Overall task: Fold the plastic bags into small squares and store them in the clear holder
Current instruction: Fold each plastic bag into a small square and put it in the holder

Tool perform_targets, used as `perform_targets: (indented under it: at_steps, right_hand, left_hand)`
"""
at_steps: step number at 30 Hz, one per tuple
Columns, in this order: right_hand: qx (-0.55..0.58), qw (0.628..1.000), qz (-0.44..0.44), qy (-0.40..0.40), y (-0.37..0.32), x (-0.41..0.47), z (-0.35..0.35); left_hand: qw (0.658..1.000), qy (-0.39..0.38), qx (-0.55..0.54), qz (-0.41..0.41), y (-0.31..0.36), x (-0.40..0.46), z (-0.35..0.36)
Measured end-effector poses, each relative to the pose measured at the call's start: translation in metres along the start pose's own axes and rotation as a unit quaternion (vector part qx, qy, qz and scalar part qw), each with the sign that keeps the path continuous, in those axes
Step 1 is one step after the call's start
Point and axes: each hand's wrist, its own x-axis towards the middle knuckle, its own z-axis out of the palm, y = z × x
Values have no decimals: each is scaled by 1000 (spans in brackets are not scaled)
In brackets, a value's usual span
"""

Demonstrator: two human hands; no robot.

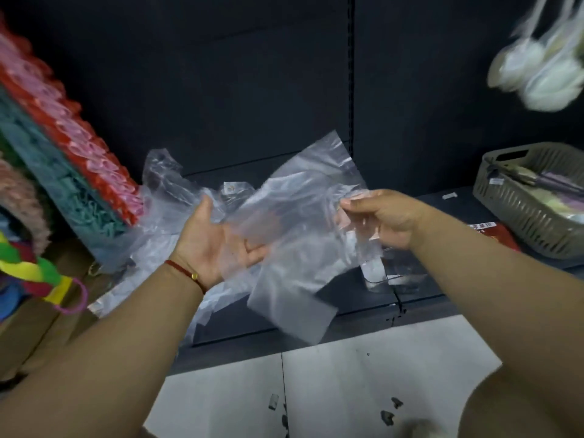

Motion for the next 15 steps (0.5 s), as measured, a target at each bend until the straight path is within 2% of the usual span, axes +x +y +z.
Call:
perform_targets:
  at_steps: [3,5,9,11,13,15]
  right_hand:
    - [-34,995,1,91,-6,-10,-1]
    - [-21,990,-10,141,-5,-15,-1]
    - [-28,983,-36,178,0,-22,5]
    - [-51,981,-49,182,0,-25,11]
    - [-55,978,-61,193,-2,-28,15]
    - [-60,976,-73,197,-4,-30,17]
  left_hand:
    - [995,-42,-91,-24,-15,-12,-6]
    - [990,-66,-122,-10,-22,-22,-3]
    - [996,-8,-90,18,-32,-35,9]
    - [994,3,-111,10,-32,-41,12]
    - [987,52,-147,34,-28,-41,9]
    - [986,40,-156,38,-24,-43,5]
